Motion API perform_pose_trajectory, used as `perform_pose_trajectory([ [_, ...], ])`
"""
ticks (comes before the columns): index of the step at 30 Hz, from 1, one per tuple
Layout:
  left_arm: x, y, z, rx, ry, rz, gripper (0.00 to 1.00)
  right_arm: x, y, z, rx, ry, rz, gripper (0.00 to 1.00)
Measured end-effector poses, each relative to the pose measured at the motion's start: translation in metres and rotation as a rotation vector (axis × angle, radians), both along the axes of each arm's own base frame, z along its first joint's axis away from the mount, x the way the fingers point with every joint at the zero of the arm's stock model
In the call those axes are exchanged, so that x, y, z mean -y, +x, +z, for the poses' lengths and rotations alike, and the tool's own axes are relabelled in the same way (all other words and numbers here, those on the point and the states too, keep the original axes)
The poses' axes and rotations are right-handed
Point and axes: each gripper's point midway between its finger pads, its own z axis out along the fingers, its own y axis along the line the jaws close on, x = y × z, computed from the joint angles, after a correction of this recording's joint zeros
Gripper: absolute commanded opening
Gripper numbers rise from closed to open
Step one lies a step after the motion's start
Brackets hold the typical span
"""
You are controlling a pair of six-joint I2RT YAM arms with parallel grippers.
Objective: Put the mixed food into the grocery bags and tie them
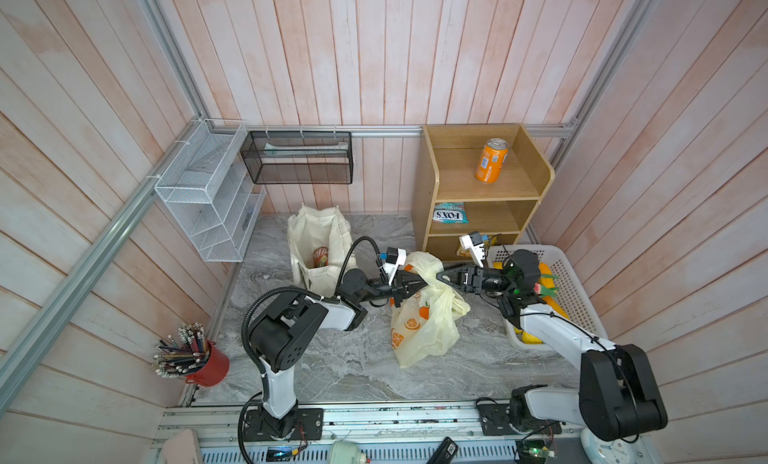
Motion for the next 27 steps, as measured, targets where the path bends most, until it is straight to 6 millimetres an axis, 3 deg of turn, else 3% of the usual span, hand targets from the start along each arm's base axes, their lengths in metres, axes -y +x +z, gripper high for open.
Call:
perform_pose_trajectory([
  [10,-0.006,0.004,0.002,-0.016,-0.008,0.04,0.0,0.009,0.009,-0.001,-0.003,-0.028,-0.095,0.48],
  [21,-0.01,0.01,0.004,-0.018,-0.01,0.101,0.0,0.046,0.013,0.032,0.087,-0.081,-0.42,0.51],
  [27,-0.01,0.015,0.001,-0.031,0.0,0.127,0.0,0.065,0.007,0.016,0.034,-0.182,-0.57,0.51],
])
